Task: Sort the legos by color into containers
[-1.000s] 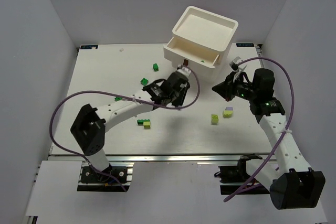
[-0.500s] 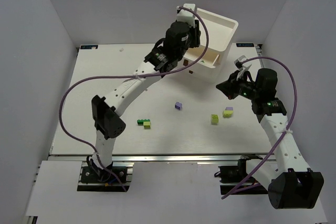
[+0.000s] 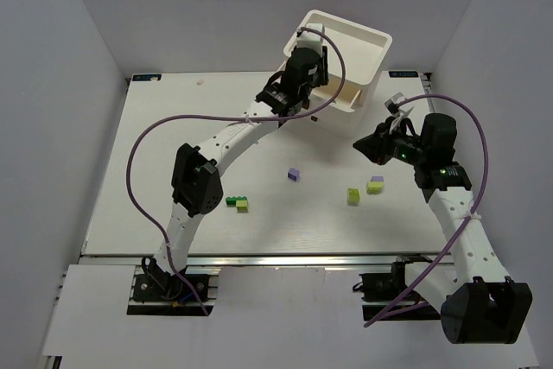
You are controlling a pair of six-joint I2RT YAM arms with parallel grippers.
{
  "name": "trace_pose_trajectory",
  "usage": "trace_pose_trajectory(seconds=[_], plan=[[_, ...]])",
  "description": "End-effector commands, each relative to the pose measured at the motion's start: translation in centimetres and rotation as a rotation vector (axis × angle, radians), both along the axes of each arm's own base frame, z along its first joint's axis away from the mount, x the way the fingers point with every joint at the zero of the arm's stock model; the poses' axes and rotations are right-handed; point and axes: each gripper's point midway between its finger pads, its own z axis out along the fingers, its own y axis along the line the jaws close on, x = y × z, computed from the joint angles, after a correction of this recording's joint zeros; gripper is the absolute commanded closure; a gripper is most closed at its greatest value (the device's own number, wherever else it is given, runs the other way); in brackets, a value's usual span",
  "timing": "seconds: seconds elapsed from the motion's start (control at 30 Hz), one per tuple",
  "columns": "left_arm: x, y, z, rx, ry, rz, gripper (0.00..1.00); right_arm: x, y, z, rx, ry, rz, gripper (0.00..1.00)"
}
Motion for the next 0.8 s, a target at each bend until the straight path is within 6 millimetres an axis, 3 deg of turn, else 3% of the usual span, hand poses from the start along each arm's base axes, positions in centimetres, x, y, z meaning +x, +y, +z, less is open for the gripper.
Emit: trace_pose_trajectory(seconds=[0.0,0.03,0.07,0.17,0.33,0.37,0.4,0.47,0.5,0.53,0.57,0.6,0.63,0.67,0.73,0.77], plan=[[-0.2,0.8,3.8,-0.076,-0.05,0.003,0.59,-0.2,0.3,0.8,0.006,-0.053,0.041,0.74],[-0.2,0.8,3.5,-0.076,-0.045,0.001,0.5,-0.5,0.5,0.8,0.005,-0.061,0.067,0.6],[-0.3,0.6,3.5,-0.078,-0.041,-0.01,0.38,-0.8,0.7,0.8,0.006,-0.056,0.085,0.55],[-0.2,0.5,4.3,-0.096,-0.042,-0.032,0.25,-1.3,1.2,0.8,0.015,-0.062,0.133,0.44],[-0.5,1.2,7.2,-0.125,-0.079,-0.041,0.26,-1.7,1.4,0.8,0.017,-0.068,0.159,0.43],[-0.8,1.4,7.7,-0.125,-0.08,-0.04,0.32,-1.7,1.4,0.8,0.011,-0.08,0.169,0.44],[-1.3,1.5,8.1,-0.128,-0.078,-0.056,0.6,-1.9,1.4,0.9,0.008,-0.087,0.179,0.47],[-3.2,3.0,8.5,-0.1,-0.052,-0.065,0.91,-2.5,1.7,0.9,0.003,-0.117,0.224,0.64],[-3.8,4.2,8.4,-0.089,-0.038,-0.059,1.0,-3.0,2.1,0.9,0.007,-0.128,0.262,0.72],[-4.8,4.9,7.7,-0.079,-0.01,-0.058,1.0,-3.5,2.3,0.6,0.005,-0.129,0.288,0.87],[-6.8,7.2,5.8,-0.054,0.041,-0.049,1.0,-3.7,2.4,0.3,-0.003,-0.144,0.311,0.92],[-7.6,8.8,4.7,-0.047,0.071,-0.027,1.0,-3.8,2.5,0.1,-0.002,-0.14,0.322,0.98],[-8.6,10.4,3.1,-0.048,0.121,-0.005,1.0,-3.8,2.7,-0.1,0.0,-0.125,0.327,0.97],[-10.1,13.3,0.8,-0.033,0.18,0.036,1.0,-3.8,2.8,-0.2,0.0,-0.119,0.333,0.94],[-11.7,16.6,-2.6,-0.036,0.291,0.102,0.86,-3.7,3.1,-0.7,-0.012,-0.099,0.328,0.81],[-12.3,19.7,-4.9,-0.024,0.351,0.159,0.75,-3.6,3.2,-0.8,-0.017,-0.096,0.323,0.74]])
